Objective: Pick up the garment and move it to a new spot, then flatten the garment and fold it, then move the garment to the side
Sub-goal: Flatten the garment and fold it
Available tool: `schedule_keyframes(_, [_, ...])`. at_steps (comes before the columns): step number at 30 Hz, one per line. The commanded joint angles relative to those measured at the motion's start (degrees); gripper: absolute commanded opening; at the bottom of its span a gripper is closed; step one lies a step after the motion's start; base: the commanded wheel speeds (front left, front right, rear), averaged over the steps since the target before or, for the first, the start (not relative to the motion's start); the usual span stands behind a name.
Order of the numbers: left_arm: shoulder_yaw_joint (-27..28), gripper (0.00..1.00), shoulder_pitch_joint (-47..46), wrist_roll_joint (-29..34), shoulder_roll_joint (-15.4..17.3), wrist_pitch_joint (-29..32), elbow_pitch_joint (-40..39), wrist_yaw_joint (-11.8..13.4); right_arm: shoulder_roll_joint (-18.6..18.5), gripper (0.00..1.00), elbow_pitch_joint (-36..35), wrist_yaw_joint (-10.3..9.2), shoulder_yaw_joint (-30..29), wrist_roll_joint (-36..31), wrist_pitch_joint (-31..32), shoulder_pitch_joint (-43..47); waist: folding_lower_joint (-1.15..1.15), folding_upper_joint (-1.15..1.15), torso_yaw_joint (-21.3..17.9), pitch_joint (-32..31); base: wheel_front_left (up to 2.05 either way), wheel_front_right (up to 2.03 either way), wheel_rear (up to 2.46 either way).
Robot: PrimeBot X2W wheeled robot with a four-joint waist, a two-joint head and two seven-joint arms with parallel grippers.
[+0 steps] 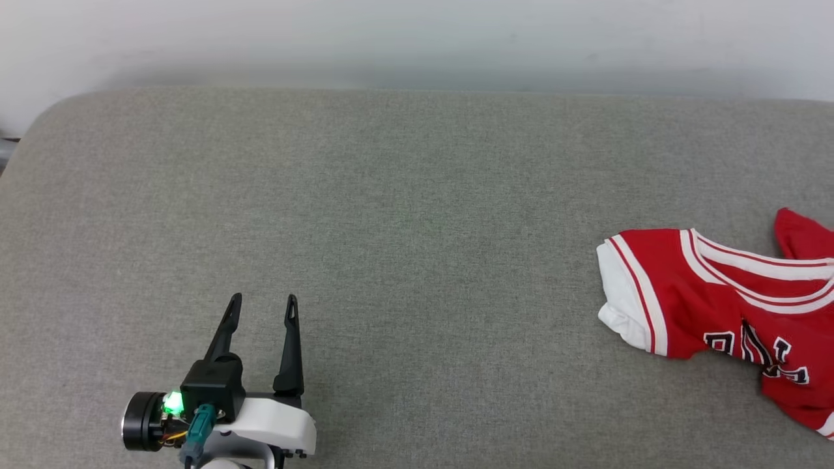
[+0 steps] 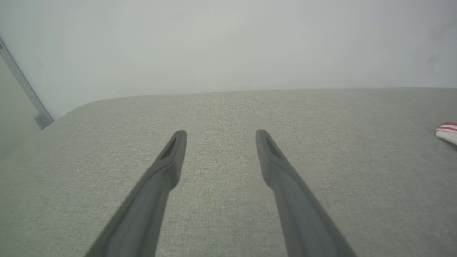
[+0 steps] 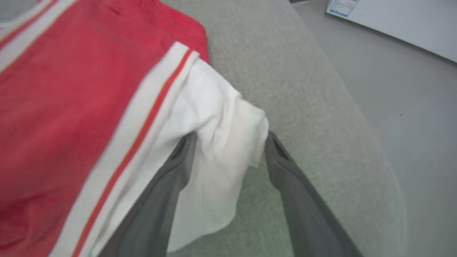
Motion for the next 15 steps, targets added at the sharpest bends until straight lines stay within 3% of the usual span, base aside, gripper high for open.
schedule_keyframes(1, [0.1,1.0,0.6,0.4,-0.1,-0.1,-0.2,0.1,-0.5,1.0,-1.4,-0.04,-0.3,-0.6,-1.8,-1.9,0.01,0.0,-0.2,-0.4,0.0,0.0,0.0])
schedule_keyframes(8, [0.1,1.0,1.0,0.6,-0.1,-0.1,-0.5,-0.1,-1.7,1.0,-13.4,-0.04,-1.1,-4.0,-6.4,-5.1,0.01,0.0,-0.3,-1.2,0.0,0.0,0.0])
schedule_keyframes(15, [-0.1,1.0,1.2,0.8,-0.1,-0.1,-1.0,-0.1,-0.5,1.0,-35.6,-0.05,1.9,-6.9,0.3,-8.1,0.01,0.0,0.4,-1.3,0.0,0.0,0.0])
